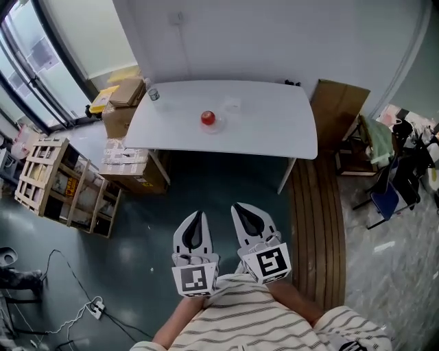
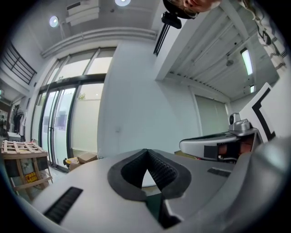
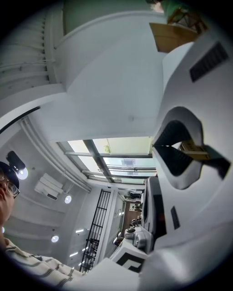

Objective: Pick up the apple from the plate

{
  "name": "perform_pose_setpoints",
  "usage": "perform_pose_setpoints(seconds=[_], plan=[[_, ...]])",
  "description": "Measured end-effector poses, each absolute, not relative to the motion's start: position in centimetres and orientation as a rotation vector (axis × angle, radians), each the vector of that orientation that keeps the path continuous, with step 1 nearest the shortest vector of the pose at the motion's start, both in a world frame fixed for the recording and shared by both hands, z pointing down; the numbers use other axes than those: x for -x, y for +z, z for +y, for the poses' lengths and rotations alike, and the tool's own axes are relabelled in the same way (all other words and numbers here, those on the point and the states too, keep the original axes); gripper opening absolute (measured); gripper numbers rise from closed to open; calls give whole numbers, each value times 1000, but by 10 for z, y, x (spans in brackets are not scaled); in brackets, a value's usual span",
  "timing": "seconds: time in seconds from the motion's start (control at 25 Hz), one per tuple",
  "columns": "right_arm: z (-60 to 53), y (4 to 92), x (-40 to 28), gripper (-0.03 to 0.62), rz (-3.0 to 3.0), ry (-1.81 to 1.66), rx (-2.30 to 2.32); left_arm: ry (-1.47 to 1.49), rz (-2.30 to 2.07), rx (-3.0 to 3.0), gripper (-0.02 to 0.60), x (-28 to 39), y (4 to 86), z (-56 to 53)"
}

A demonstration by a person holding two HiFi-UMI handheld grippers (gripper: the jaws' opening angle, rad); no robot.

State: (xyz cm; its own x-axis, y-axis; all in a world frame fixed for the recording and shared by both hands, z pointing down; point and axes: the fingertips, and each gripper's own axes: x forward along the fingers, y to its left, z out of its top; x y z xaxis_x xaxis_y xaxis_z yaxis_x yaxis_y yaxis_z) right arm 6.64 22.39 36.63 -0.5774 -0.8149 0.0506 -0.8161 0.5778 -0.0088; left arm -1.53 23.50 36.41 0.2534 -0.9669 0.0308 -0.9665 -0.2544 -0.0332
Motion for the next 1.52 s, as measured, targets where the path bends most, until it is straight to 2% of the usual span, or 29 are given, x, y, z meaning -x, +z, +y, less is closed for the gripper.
perform_pose_setpoints(seconds=[0.4, 1.04, 1.52], plan=[[120, 394, -55, 14, -2736, 97, -1373, -104, 1914, 2495, 5, 15, 384, 127], [-111, 397, 5, 12, -2612, 140, -1534, -55, 1810, 2642, 5, 86, 389, -107], [-180, 429, 29, 13, -2515, 224, -1558, 2, 1783, 2749, 5, 109, 407, -178]])
